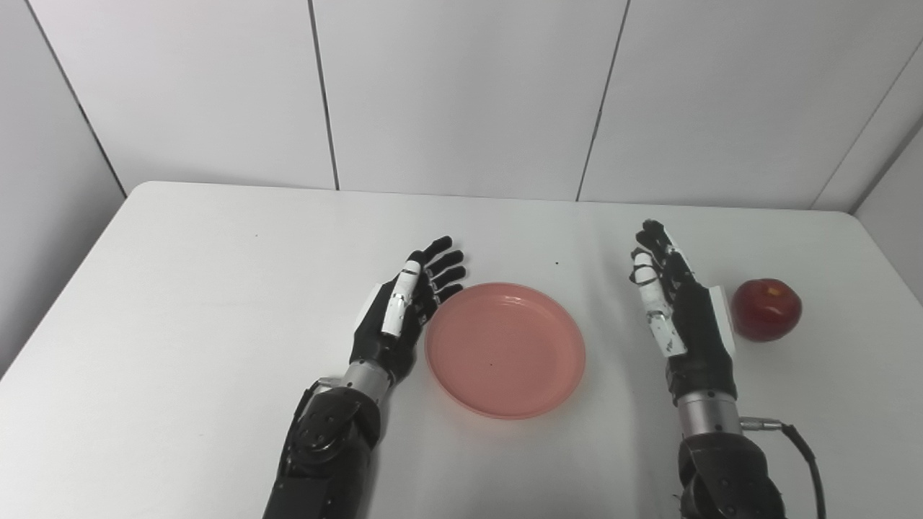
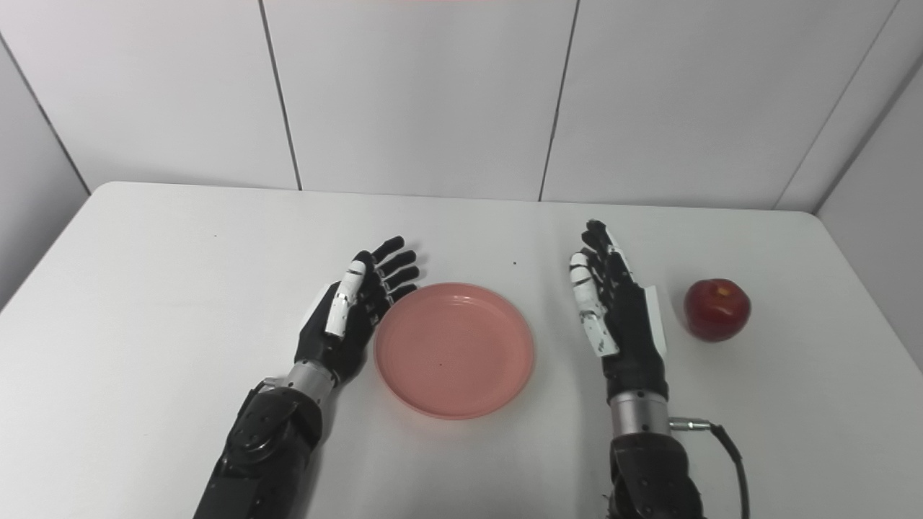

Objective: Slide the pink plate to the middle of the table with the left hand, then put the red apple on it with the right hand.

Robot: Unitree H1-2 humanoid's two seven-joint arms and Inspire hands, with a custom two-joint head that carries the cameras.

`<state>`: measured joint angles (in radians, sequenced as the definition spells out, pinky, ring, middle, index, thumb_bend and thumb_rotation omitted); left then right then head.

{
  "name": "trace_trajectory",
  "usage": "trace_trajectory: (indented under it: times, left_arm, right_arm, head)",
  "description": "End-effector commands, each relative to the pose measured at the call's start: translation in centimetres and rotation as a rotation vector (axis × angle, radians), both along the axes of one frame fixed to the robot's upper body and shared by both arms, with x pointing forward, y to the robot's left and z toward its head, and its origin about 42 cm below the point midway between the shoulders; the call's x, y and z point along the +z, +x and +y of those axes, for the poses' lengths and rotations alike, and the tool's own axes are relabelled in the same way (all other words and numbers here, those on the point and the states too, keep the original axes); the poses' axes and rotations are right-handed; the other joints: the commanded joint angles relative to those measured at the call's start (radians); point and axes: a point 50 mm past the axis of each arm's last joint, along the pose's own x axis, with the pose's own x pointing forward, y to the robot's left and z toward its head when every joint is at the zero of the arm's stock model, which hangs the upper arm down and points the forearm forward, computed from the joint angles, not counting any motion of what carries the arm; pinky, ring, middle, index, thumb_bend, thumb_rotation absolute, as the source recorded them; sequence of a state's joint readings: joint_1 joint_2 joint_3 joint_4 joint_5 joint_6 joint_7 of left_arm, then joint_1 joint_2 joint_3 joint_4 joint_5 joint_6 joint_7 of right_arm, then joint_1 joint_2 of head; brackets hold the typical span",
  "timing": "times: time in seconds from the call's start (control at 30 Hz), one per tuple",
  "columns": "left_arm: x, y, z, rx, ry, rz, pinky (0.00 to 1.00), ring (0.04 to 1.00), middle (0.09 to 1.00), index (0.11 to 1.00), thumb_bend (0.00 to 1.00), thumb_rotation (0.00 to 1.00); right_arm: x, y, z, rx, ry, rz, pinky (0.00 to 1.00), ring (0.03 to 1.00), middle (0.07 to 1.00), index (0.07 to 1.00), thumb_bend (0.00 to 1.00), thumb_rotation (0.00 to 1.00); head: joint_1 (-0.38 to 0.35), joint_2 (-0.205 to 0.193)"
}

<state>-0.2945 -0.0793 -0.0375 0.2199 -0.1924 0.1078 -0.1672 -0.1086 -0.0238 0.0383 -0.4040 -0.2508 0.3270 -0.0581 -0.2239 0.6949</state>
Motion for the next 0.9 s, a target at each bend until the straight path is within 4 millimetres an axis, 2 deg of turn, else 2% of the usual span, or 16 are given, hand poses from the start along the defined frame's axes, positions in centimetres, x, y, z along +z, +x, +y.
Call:
trace_trajectory:
  times: [0.0,0.07,0.1,0.17,0.23,0.5,0.7,0.87]
  left_arm:
    - [-3.0,-1.4,1.1,0.009,0.022,0.154,0.84,0.853,0.856,0.841,0.35,1.00]
    - [-3.0,-1.4,1.3,0.007,0.019,0.154,0.85,0.853,0.855,0.840,0.35,1.00]
    - [-3.0,-1.4,1.4,0.005,0.018,0.153,0.85,0.853,0.855,0.840,0.35,1.00]
    - [-3.0,-1.3,1.5,0.001,0.010,0.153,0.86,0.858,0.860,0.845,0.35,1.00]
    - [-3.1,-1.4,1.6,-0.002,-0.001,0.153,0.86,0.864,0.866,0.848,0.35,1.00]
    - [-3.4,-1.5,2.4,-0.004,-0.022,0.161,0.86,0.855,0.860,0.843,0.33,1.00]
    - [-3.5,-1.2,2.7,0.001,-0.028,0.166,0.87,0.860,0.864,0.850,0.33,1.00]
    - [-3.5,-1.1,3.2,0.014,-0.045,0.175,0.88,0.867,0.868,0.853,0.33,1.00]
  right_arm:
    - [2.4,0.1,0.0,-0.012,-0.082,-0.074,0.77,0.853,0.885,0.888,0.42,0.69]
    - [2.9,0.0,-0.2,-0.038,-0.175,-0.095,0.77,0.840,0.865,0.874,0.49,0.78]
    - [3.2,-0.1,-0.4,-0.052,-0.214,-0.105,0.77,0.840,0.863,0.873,0.50,0.79]
    - [3.9,-0.2,-0.8,-0.078,-0.257,-0.122,0.78,0.844,0.859,0.868,0.58,0.81]
    - [4.5,-0.3,-1.1,-0.098,-0.271,-0.140,0.79,0.851,0.861,0.867,0.65,0.77]
    - [7.2,-0.5,-2.2,-0.184,-0.408,-0.289,0.77,0.850,0.862,0.880,0.82,0.57]
    - [9.0,-0.7,-3.9,-0.289,-0.521,-0.319,0.76,0.842,0.865,0.887,0.86,0.47]
    - [9.7,-1.2,-6.1,-0.384,-0.625,-0.300,0.74,0.828,0.861,0.892,0.87,0.44]
  head:
    - [-0.010,0.000]
    - [-0.040,-0.005]
    - [-0.054,-0.008]
    - [-0.066,-0.011]
    - [-0.078,-0.014]
    - [-0.126,-0.026]
    - [-0.153,-0.037]
    - [-0.171,-0.040]
